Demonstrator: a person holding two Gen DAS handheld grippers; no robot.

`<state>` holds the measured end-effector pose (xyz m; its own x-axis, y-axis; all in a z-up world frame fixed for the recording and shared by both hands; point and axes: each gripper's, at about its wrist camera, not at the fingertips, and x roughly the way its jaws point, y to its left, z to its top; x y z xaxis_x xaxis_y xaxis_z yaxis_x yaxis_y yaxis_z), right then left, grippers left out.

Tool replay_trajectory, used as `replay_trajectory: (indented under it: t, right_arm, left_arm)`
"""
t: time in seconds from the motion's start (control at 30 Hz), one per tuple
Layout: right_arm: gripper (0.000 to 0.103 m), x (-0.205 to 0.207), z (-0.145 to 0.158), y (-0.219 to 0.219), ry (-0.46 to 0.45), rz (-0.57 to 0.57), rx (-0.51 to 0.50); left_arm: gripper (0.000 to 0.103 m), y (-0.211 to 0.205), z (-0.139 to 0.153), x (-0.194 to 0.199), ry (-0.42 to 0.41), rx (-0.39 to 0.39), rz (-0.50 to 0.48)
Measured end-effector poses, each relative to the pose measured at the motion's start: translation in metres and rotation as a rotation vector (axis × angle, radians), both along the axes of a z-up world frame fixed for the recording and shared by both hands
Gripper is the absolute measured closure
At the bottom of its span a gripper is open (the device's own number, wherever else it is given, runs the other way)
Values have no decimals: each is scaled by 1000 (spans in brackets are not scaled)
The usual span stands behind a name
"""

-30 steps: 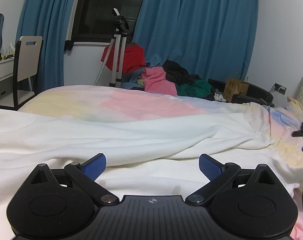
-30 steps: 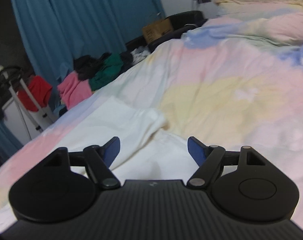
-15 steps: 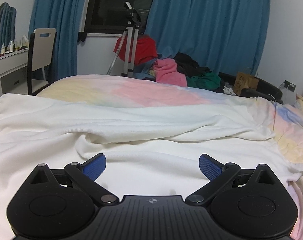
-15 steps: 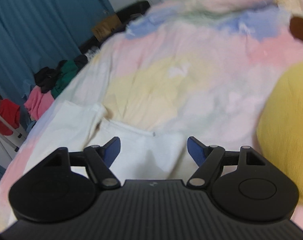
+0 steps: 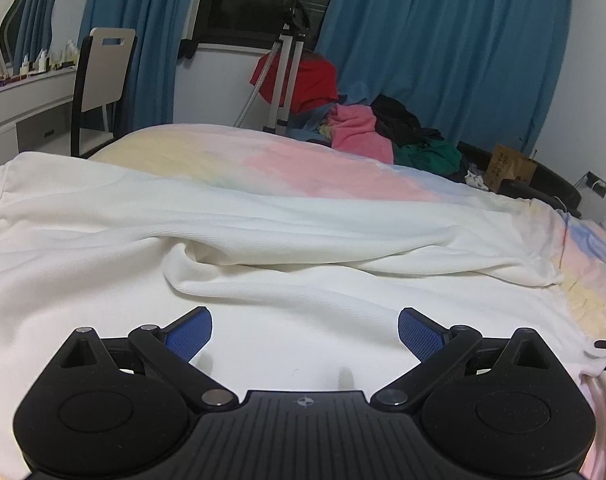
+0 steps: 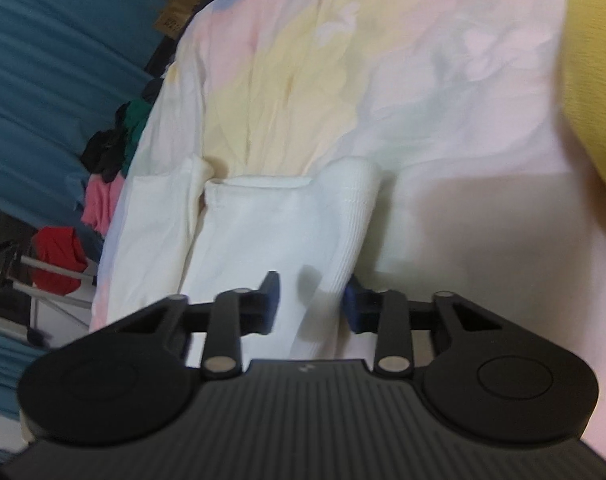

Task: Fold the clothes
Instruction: 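Grasp the waistband with the left gripper while the right gripper grasps a cuff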

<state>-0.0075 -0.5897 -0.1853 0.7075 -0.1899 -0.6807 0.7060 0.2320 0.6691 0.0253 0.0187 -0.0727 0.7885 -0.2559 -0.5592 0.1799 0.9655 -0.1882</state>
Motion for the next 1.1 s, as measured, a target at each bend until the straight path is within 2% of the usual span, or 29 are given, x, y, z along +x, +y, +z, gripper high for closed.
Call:
replay_trajectory:
  t: [0.07, 0.13, 0.4, 0.5, 0.67, 0.77, 0.83, 0.97, 1.1]
  right_arm:
    - [83, 3, 0, 0, -1, 7, -5]
    - [95, 3, 4, -2, -10, 8, -32]
    - [97, 3, 27, -2, -24, -9, -181]
    - [97, 5, 29, -3, -22, -11, -196]
    - [97, 7, 28, -3, -7, -3, -215]
    - [97, 10, 25, -4, 15, -8, -202]
    - [97, 11, 21, -5, 28, -14, -185]
    - [97, 11, 20, -5, 28, -24, -172]
    - [97, 13, 22, -2, 33, -18, -189]
  left_arm:
    - [3, 0, 0, 1, 3, -7, 2]
    - [3, 1, 0, 3, 7, -15, 8]
    - [3, 20, 5, 7, 53, -84, 67]
    - [3, 51, 22, 0, 61, -132, 126]
    - [3, 129, 54, -20, 104, -249, 244]
    - [3, 184, 64, -38, 165, -290, 369]
    - [3, 221, 62, -48, 221, -349, 465]
    - [5, 288, 33, -66, 388, -564, 650]
    - [9, 318, -9, -70, 531, -716, 713]
